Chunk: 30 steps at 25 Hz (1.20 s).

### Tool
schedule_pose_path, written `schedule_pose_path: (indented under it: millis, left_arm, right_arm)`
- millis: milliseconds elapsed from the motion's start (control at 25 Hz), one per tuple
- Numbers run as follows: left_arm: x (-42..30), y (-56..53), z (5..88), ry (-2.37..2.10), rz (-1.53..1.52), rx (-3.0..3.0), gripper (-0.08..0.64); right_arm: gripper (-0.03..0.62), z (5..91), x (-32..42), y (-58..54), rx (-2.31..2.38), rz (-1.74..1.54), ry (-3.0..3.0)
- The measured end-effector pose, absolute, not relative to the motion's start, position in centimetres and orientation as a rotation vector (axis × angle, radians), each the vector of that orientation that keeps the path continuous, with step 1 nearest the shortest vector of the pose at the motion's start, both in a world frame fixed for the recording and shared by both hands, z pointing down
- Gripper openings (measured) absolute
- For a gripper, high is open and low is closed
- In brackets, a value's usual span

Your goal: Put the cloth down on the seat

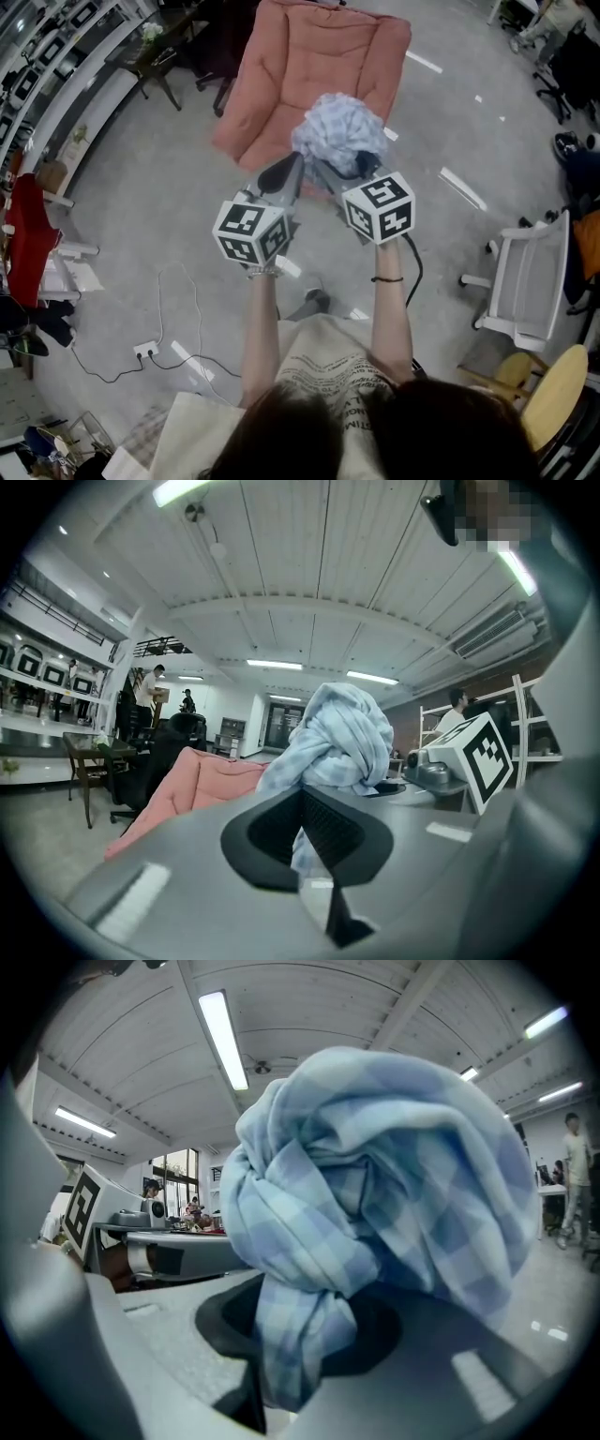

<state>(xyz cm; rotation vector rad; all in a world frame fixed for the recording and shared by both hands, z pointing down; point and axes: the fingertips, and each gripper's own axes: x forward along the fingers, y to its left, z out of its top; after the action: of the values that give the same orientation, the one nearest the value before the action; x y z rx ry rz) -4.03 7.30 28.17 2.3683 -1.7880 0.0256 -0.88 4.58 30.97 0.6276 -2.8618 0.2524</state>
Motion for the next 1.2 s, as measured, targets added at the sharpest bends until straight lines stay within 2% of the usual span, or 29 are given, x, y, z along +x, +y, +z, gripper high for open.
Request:
schedule_pose_path:
  millis: [360,1200]
  left_arm:
    - [-8.6,1.9,29.2,-1.707,0.043,2.405,0.005]
    - [-12.9,-4.5,32.5,-1.671,0.027,2.346,0.005]
  right_arm:
    - [0.129,31.9,-5.6,-0.5,0.688,0.273,-2.825]
    - [0.129,36.1,-7.7,-7.1,0.722,0.385,-2.73]
